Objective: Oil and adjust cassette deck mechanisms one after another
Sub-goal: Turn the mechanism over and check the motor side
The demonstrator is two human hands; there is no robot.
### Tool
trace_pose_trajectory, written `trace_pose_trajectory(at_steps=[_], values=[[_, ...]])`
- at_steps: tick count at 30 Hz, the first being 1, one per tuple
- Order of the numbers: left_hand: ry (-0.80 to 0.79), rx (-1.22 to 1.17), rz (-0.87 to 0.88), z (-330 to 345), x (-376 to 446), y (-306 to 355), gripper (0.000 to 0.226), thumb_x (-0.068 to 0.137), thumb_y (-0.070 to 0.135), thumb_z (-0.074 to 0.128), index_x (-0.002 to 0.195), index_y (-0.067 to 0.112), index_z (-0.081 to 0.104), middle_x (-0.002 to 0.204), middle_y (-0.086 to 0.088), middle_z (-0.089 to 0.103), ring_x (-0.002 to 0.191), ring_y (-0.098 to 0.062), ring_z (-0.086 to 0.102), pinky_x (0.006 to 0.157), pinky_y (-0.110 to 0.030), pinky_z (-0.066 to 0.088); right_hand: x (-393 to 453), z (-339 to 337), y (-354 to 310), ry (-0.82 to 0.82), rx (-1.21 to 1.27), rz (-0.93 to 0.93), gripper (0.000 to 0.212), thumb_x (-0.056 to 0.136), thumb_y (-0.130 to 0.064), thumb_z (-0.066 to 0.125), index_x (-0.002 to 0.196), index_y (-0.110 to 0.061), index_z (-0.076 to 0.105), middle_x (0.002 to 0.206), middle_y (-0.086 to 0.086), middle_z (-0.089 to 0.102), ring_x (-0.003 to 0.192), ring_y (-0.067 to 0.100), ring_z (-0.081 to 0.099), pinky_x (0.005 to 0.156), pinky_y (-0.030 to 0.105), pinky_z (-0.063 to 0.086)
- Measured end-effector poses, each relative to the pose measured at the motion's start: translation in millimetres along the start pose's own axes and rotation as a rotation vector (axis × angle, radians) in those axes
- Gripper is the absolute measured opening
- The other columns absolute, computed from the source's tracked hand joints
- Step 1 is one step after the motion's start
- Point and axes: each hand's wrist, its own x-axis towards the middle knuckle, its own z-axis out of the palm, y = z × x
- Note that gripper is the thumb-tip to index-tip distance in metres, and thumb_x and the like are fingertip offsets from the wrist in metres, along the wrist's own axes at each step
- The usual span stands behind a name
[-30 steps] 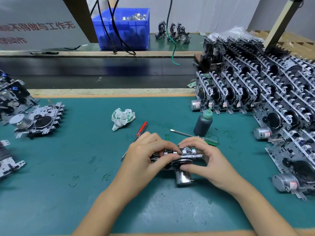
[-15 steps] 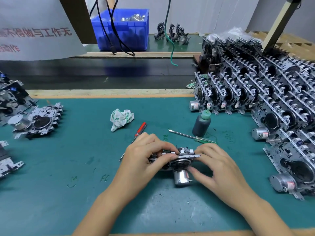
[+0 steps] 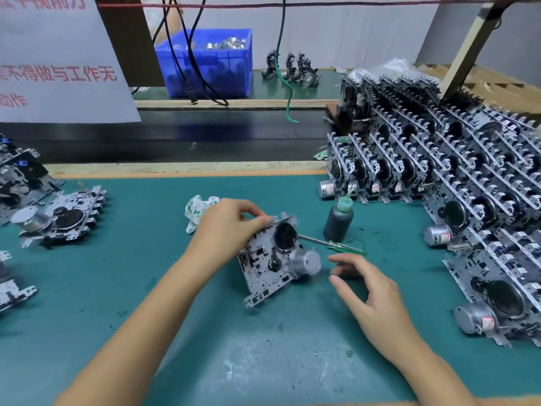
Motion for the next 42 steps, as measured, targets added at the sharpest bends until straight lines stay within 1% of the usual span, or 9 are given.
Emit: trace_pose_trajectory(at_steps=[3,6,11,19,23,29,34,39,42], values=[[-0.164,-0.3,-0.274,-11.8,9.7,-18.5,0.012,0.077,0.034,0.075,0.077,0.022,0.073,0.068,0.015,0.069,0.069,-0.002,0.057,0.061,-0.01,0.041,-0.4,2.1,1.3,-0.001,-0.066,-0.033,0.029,0.085,-0.013,0.068,0.099,-0.037,0.06,0.094,-0.021,0.06,0.094,0.004,0.058,0.083,0.012,0.04],[-0.345,-0.615,-0.485,-24.1,5.9,-35.6,0.041,0.057,0.033,0.077,0.093,0.014,0.076,0.11,-0.008,0.071,0.098,-0.019,0.055,0.1,-0.03,0.041,-0.2,1.3,2.0,0.016,-0.079,-0.042,0.031,0.085,-0.011,0.068,0.096,-0.038,0.061,0.087,-0.02,0.062,0.092,0.003,0.058,0.082,0.014,0.041],[-0.451,-0.945,-0.603,-33.0,-16.2,-56.8,0.032,0.067,0.019,0.066,0.097,0.014,0.077,0.103,-0.009,0.072,0.08,-0.015,0.072,0.062,-0.025,0.058,0.7,2.3,0.6,0.008,-0.123,-0.074,0.013,0.086,-0.018,0.064,0.09,-0.03,0.066,0.085,-0.021,0.062,0.09,-0.002,0.055,0.081,0.011,0.039],[-0.378,-1.32,-0.743,-23.6,-62.1,-64.9,0.041,0.072,0.018,0.062,0.111,0.006,0.07,0.113,-0.012,0.068,0.082,-0.027,0.071,0.07,-0.041,0.06,1.7,0.7,-2.2,-0.016,-0.144,-0.054,0.017,0.085,-0.007,0.067,0.082,-0.024,0.069,0.081,-0.02,0.064,0.09,-0.002,0.053,0.079,0.007,0.036],[-0.415,-1.483,-0.733,-15.0,-78.1,-51.6,0.076,0.038,0.005,0.092,0.11,0.002,0.07,0.111,-0.02,0.066,0.085,-0.038,0.068,0.068,-0.044,0.059,1.6,-0.2,-3.3,-0.02,-0.127,-0.046,0.018,0.085,-0.007,0.066,0.08,-0.023,0.07,0.081,-0.02,0.065,0.091,-0.001,0.053,0.079,0.007,0.036],[-0.316,-1.757,-0.699,14.4,-102.6,-25.0,0.097,0.028,-0.007,0.087,0.121,0.001,0.063,0.118,-0.031,0.059,0.102,-0.043,0.064,0.076,-0.058,0.053,1.8,0.9,-2.3,0.011,-0.145,-0.024,0.018,0.086,-0.004,0.065,0.081,-0.022,0.068,0.083,-0.019,0.064,0.09,0.0,0.053,0.078,0.006,0.036],[-0.369,-1.496,-0.702,23.7,-129.8,-12.5,0.116,0.008,0.007,0.094,0.119,0.014,0.061,0.111,-0.026,0.066,0.094,-0.045,0.066,0.072,-0.053,0.055,2.3,-1.3,-0.3,0.133,-0.048,0.067,0.033,0.093,-0.006,0.052,0.094,-0.039,0.06,0.085,-0.017,0.067,0.073,-0.008,0.056,0.065,0.005,0.036],[-0.902,-0.827,-0.298,-9.4,-139.0,-20.2,0.071,0.072,0.039,0.075,0.133,0.017,0.044,0.114,0.003,0.07,0.102,-0.013,0.063,0.086,-0.018,0.045,2.3,-2.0,-0.5,0.107,-0.045,0.071,0.035,0.092,-0.006,0.054,0.09,-0.041,0.06,0.087,-0.016,0.067,0.084,-0.007,0.059,0.071,0.005,0.038],[-0.657,-0.558,0.026,-18.0,-120.8,-28.3,0.047,0.07,0.039,0.077,0.115,0.033,0.066,0.107,0.005,0.07,0.094,-0.008,0.064,0.084,-0.018,0.047,3.0,-1.3,-0.6,0.089,-0.061,0.082,0.033,0.091,-0.01,0.056,0.09,-0.043,0.06,0.091,-0.017,0.065,0.091,-0.003,0.058,0.077,0.005,0.038]])
